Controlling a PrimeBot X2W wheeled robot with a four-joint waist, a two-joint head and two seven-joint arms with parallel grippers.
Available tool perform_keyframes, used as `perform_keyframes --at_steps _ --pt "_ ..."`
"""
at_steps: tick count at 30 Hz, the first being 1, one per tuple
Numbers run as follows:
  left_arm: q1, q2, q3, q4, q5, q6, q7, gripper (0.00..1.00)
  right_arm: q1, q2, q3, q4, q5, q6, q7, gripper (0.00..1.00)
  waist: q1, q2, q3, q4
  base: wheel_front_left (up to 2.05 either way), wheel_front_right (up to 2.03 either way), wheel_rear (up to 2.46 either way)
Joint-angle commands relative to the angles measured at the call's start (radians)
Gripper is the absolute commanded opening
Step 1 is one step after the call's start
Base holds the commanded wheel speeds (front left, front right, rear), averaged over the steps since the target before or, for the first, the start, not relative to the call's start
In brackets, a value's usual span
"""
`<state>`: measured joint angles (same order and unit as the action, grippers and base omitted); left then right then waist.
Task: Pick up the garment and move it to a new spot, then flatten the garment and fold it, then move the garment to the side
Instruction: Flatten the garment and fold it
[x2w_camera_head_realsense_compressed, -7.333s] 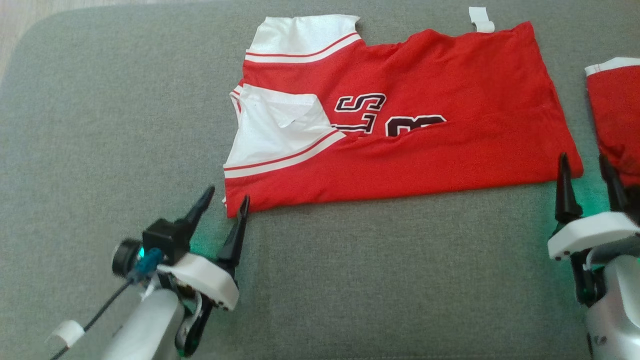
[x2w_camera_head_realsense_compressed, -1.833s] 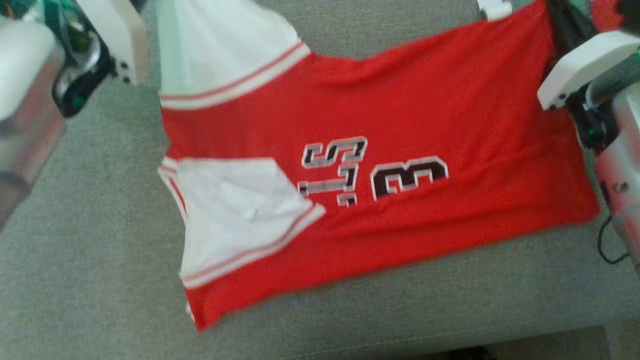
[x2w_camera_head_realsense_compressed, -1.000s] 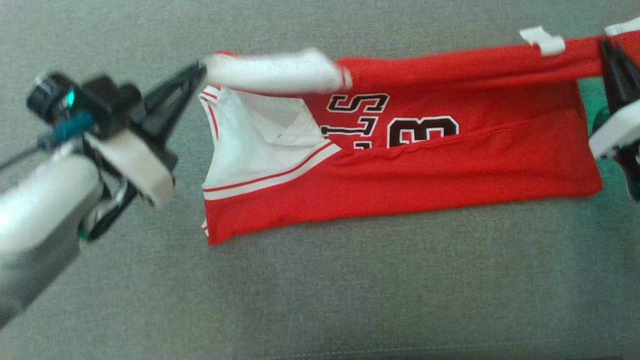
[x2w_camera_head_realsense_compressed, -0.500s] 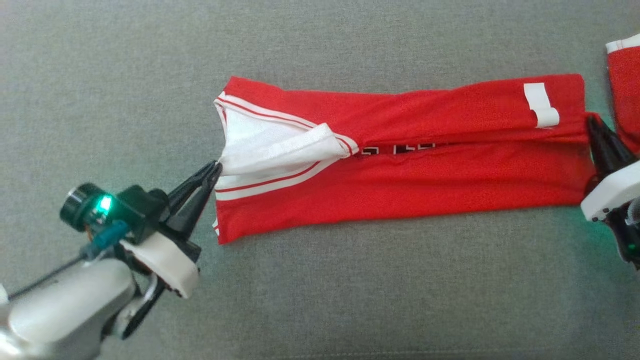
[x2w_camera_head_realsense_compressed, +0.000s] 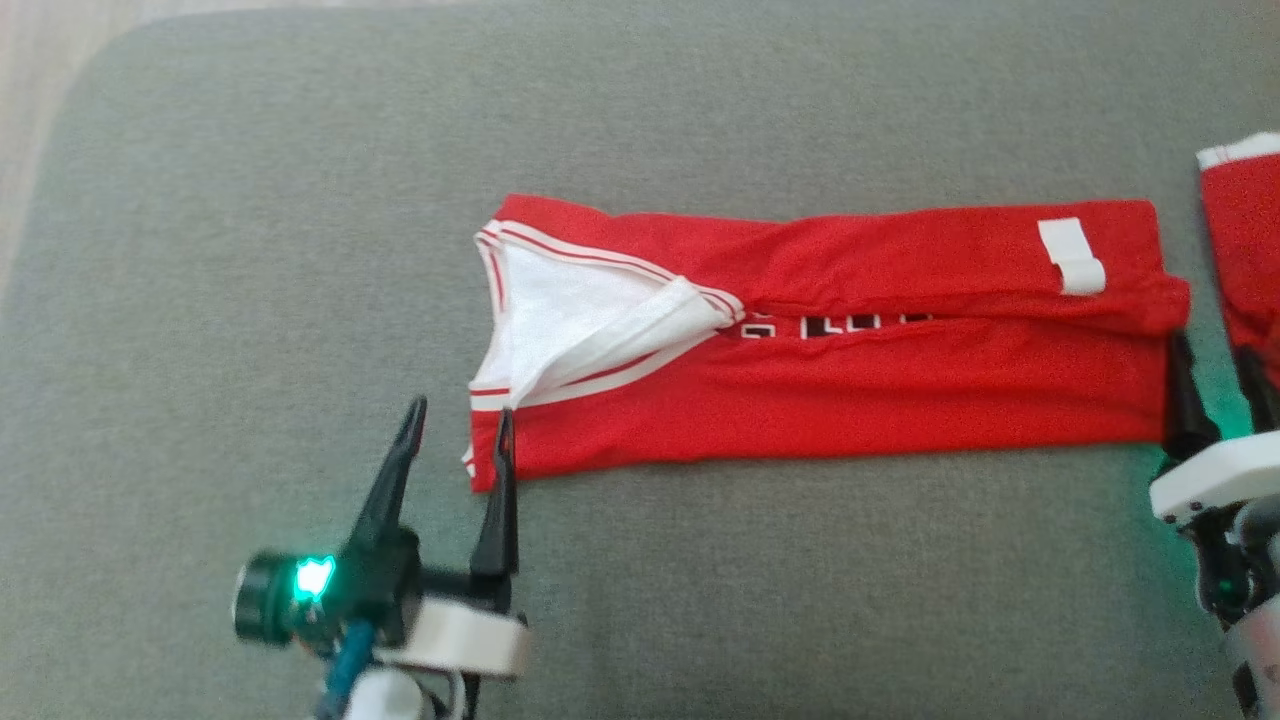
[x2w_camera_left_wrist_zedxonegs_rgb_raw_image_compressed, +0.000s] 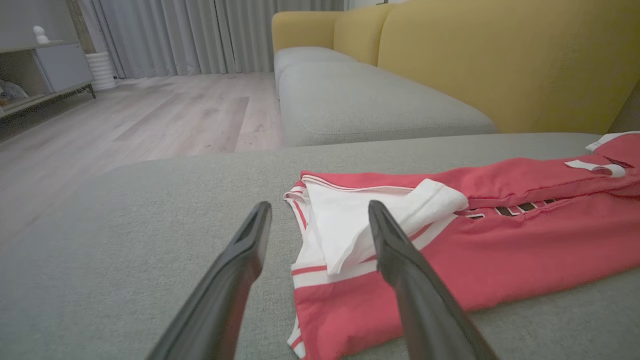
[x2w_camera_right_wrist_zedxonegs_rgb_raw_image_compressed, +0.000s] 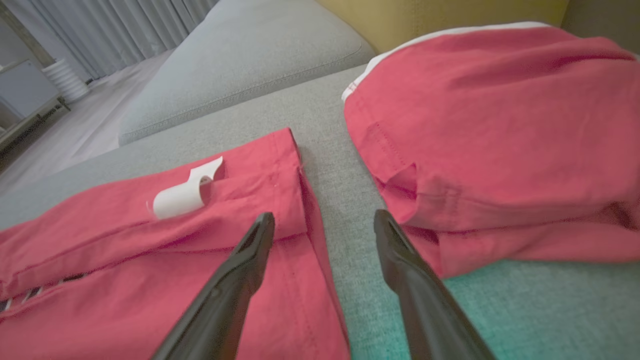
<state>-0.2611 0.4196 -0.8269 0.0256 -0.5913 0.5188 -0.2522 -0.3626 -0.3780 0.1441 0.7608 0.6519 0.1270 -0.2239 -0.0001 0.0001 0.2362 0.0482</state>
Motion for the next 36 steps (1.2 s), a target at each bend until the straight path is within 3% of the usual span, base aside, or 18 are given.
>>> perform_keyframes --at_steps 1,6,13,14,15,16,17,18,30,36 --pt "0.018 -0.016 0.082 -0.037 0.059 0.002 -0.009 1.00 -0.006 -0.006 -0.013 -0.004 -0.016 0.004 -0.019 1.00 0.0001 -0.0001 -0.023 0.026 0.00 0.00 0.00" --pt "0.114 -0.111 0.177 -0.048 0.184 -0.063 -0.009 1.00 -0.041 0.008 -0.077 0.102 -0.056 0.004 -0.017 1.00 0.0001 -0.0001 -0.038 0.069 0.00 0.00 0.00" --pt "0.158 -0.191 0.260 -0.023 0.285 -0.163 -0.009 1.00 -0.096 0.034 -0.112 0.238 -0.078 0.004 0.002 1.00 0.0001 -0.0001 -0.041 0.110 0.00 0.00 0.00" --pt "0.163 -0.200 0.272 -0.019 0.294 -0.175 -0.009 1.00 -0.100 0.038 -0.112 0.253 -0.076 0.004 0.007 0.93 0.0001 -0.0001 -0.042 0.113 0.00 0.00 0.00" --pt "0.168 -0.208 0.284 -0.015 0.303 -0.185 -0.009 1.00 -0.103 0.042 -0.113 0.265 -0.072 0.004 0.013 0.67 0.0001 -0.0001 -0.044 0.116 0.00 0.00 0.00" --pt "0.173 -0.216 0.296 -0.013 0.312 -0.194 -0.009 1.00 -0.105 0.044 -0.113 0.276 -0.068 0.004 0.016 0.48 0.0001 -0.0001 -0.046 0.118 0.00 0.00 0.00" --pt "0.178 -0.223 0.306 -0.010 0.321 -0.204 -0.009 1.00 -0.105 0.046 -0.110 0.285 -0.067 0.004 0.020 0.09 0.0001 -0.0001 -0.049 0.120 0.00 0.00 0.00" --pt "0.184 -0.230 0.316 -0.007 0.329 -0.213 -0.009 1.00 -0.104 0.048 -0.107 0.293 -0.063 0.004 0.024 0.00 0.0001 -0.0001 -0.053 0.121 0.00 0.00 0.00" --pt "0.240 -0.284 0.399 0.014 0.400 -0.291 -0.009 1.00 -0.105 -0.023 -0.105 0.277 -0.061 0.004 -0.026 0.00 0.0001 -0.0001 -0.111 0.096 0.00 0.00 0.00" --pt "0.265 -0.305 0.430 0.019 0.422 -0.320 -0.009 1.00 -0.126 -0.073 -0.090 0.190 -0.062 0.004 -0.025 0.00 0.0001 -0.0001 -0.138 0.076 0.00 0.00 0.00"
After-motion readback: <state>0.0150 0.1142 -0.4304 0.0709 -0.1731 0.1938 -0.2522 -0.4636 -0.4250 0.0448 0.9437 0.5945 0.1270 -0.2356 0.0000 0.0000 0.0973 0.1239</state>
